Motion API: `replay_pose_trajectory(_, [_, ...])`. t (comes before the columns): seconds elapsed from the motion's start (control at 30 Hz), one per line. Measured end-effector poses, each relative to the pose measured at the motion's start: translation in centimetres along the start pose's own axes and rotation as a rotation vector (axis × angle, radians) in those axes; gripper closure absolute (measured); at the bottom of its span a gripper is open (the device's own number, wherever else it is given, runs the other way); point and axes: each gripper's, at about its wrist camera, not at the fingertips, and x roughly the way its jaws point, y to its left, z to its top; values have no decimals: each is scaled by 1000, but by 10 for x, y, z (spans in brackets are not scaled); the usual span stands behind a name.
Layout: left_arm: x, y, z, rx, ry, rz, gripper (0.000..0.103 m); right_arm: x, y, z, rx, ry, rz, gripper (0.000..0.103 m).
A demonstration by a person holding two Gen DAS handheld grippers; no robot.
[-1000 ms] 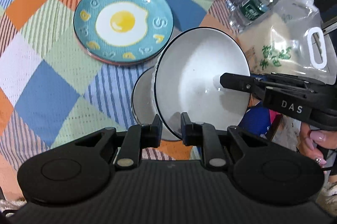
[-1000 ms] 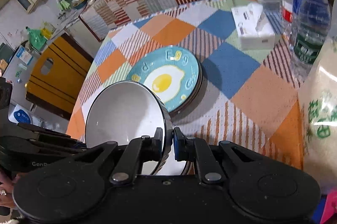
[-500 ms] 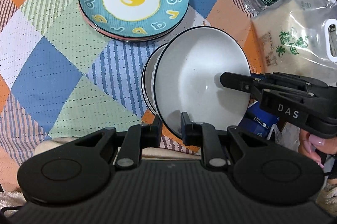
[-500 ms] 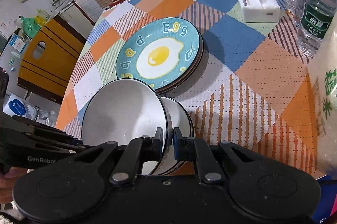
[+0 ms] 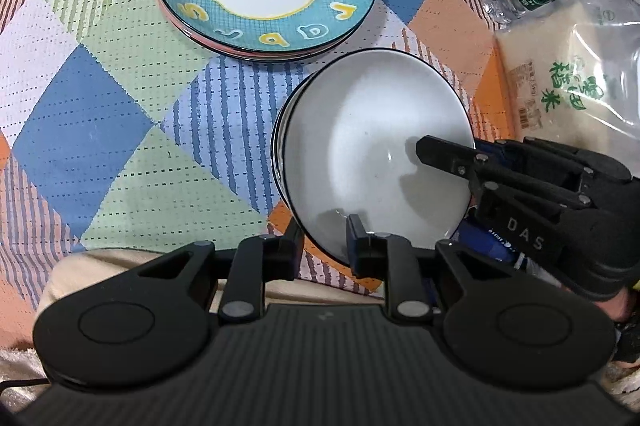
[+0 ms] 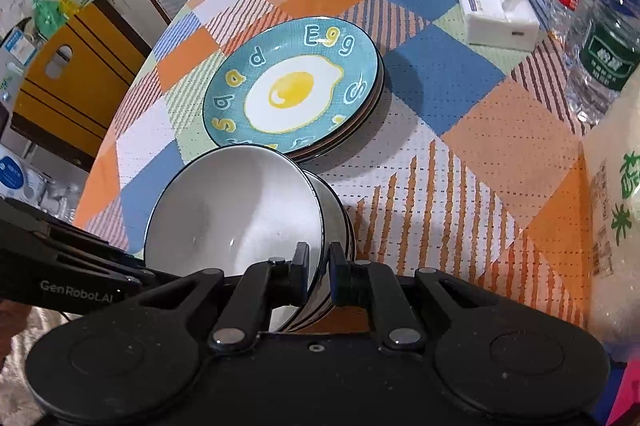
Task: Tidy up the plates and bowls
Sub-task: 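Carry the white bowl with both grippers toward the two stacked bowls, then lower the bowl onto the stacked bowls and open both grippers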
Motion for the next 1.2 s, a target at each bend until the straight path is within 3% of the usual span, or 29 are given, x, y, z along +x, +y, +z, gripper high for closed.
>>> replay_pose_trajectory(0.6, [7,8,1,2,-17,-28,78,3,46,-11,-412,-79,-199,87])
replay_pose_trajectory(0.83, [4,7,-3,21,-47,-23,76,2,42,-11,-418,-90,-183,87])
replay_pose_trajectory(0.97, [-1,6,-6,48,-76,-14,76,2,45,-17,-462,-120,-244,86])
replay_pose_trajectory(1.2, [-6,6,-13,80,-127,6,76,-1,35,-14,-421,-132,-180,83])
